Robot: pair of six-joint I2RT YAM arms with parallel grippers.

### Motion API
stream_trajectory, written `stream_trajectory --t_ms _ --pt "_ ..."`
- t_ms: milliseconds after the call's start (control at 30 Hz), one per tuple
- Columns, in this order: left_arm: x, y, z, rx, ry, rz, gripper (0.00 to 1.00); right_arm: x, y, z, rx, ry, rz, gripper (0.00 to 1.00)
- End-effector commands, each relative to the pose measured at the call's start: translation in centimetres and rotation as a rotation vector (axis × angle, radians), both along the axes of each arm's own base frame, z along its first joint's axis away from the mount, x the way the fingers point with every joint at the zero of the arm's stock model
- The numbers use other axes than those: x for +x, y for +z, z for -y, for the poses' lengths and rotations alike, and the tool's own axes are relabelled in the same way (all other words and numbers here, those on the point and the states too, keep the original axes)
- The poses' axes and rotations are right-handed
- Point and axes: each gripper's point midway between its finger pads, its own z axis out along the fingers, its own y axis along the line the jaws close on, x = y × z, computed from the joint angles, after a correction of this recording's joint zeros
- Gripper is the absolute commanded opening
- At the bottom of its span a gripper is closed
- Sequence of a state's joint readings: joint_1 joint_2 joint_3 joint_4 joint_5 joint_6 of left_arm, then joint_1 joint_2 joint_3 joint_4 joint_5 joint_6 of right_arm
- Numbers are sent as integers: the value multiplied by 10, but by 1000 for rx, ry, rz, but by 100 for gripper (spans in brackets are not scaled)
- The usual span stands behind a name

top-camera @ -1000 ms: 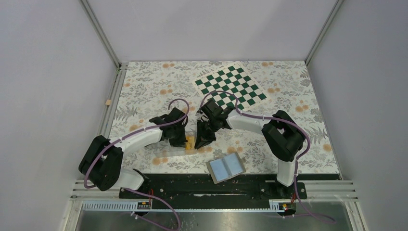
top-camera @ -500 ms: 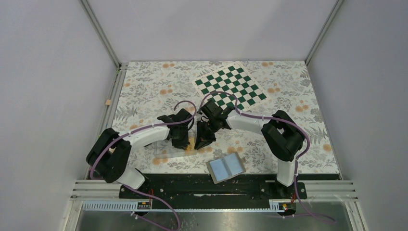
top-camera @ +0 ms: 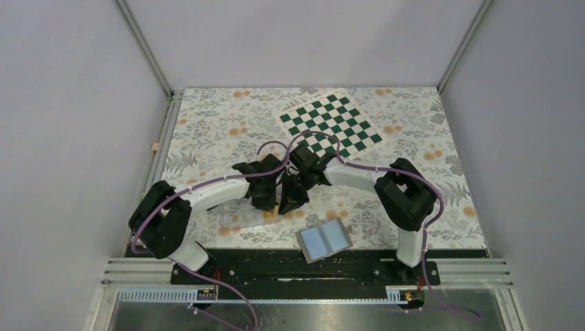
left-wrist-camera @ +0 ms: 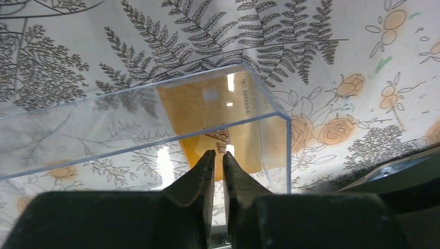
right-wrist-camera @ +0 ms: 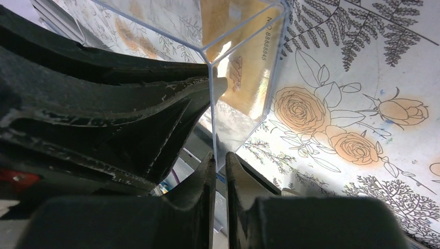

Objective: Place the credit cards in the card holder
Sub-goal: Pick up the credit card from the storage box.

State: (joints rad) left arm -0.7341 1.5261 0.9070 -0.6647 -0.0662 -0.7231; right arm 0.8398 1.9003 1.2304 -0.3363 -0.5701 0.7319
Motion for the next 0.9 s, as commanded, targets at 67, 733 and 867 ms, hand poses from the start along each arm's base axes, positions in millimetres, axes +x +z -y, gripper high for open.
stream_trajectory --t_ms 67,733,867 --pt "7 8 -13 62 30 49 31 -8 -3 -6 11 33 -10 4" --pt "1 -4 -2 -52 48 17 0 -10 -5 -6 8 37 -20 4" --pt "4 7 4 -103 55 44 0 -10 -5 -6 8 36 -21 4"
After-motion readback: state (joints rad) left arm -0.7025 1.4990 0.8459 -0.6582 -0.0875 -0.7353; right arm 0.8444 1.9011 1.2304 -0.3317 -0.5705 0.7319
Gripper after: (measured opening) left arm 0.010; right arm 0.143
